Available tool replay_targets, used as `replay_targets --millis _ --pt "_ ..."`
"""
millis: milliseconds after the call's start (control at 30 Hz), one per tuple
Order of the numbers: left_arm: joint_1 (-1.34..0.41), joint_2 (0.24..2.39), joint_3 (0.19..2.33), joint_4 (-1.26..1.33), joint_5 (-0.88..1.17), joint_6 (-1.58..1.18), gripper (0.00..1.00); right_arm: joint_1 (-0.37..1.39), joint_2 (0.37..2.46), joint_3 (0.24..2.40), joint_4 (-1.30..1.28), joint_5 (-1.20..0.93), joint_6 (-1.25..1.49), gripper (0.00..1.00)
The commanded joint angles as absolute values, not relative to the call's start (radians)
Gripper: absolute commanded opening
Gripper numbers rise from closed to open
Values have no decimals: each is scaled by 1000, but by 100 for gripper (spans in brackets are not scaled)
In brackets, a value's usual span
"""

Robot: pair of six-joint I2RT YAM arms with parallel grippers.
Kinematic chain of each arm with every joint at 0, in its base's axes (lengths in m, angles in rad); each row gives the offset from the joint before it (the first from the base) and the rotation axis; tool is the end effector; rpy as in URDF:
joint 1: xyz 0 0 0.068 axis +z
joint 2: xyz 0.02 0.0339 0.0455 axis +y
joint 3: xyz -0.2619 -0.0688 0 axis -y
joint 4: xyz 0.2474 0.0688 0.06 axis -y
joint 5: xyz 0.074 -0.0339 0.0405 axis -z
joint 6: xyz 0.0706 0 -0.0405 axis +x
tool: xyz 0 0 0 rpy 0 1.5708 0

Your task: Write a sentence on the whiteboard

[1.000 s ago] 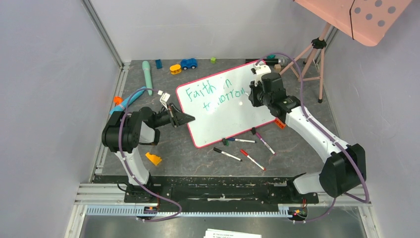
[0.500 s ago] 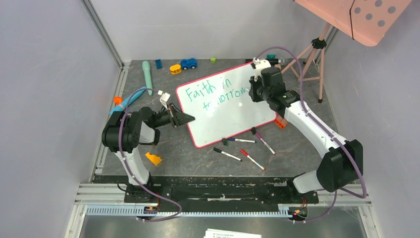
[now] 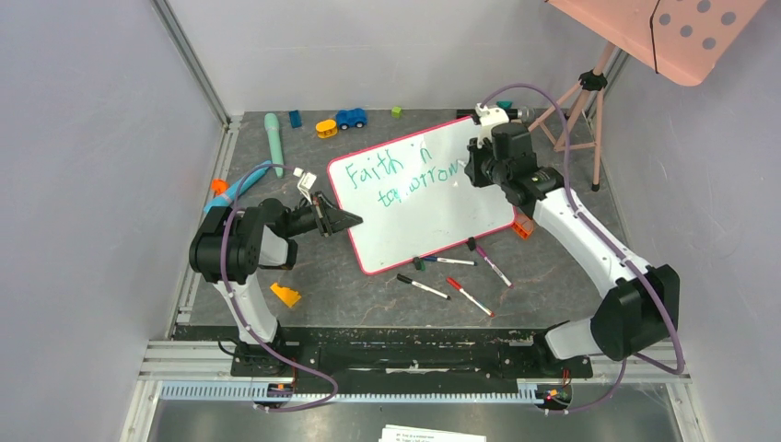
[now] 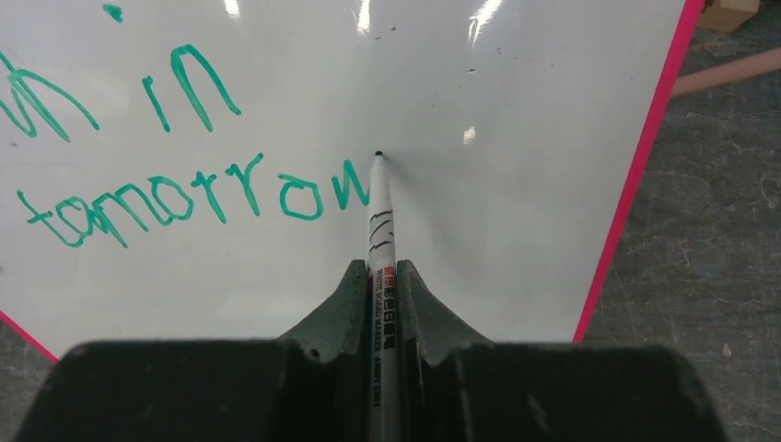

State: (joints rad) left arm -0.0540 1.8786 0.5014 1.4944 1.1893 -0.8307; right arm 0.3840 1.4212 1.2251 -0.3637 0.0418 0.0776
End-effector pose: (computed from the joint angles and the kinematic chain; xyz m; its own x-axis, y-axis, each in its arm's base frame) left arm 0.3014 -0.0819 0.1436 -0.6157 -0.2420 -0.7499 0.7204 0.2125 -0.6602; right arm 0.3328 0.1313 0.3064 -0.5173 -0.1255 -0.8465 -0.3023 0.9522 0.0436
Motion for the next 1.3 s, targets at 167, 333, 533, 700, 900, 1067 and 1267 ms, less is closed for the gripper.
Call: replay_targets --millis 167,333,533,700,900,1067,1267 --pt "-74 1902 499 1557 1299 -707 2 357 1354 1223 -343 3 76 0" --pt "-74 1900 500 1557 1299 -706 2 351 1377 1230 -327 3 78 0" --pt "-74 1900 500 1557 1299 -708 2 346 1422 1265 -319 3 73 0" --pt "-74 1901 499 1557 1299 -706 2 343 1440 1269 -308 3 72 0" --pt "-74 1901 500 1557 1298 -706 2 341 1454 1265 -304 -16 74 0" --pt "-74 1900 500 1557 1298 -708 2 336 1430 1225 -307 -6 75 0" --pt "-74 1900 500 1557 1299 -707 2 330 1399 1179 -312 -6 76 0"
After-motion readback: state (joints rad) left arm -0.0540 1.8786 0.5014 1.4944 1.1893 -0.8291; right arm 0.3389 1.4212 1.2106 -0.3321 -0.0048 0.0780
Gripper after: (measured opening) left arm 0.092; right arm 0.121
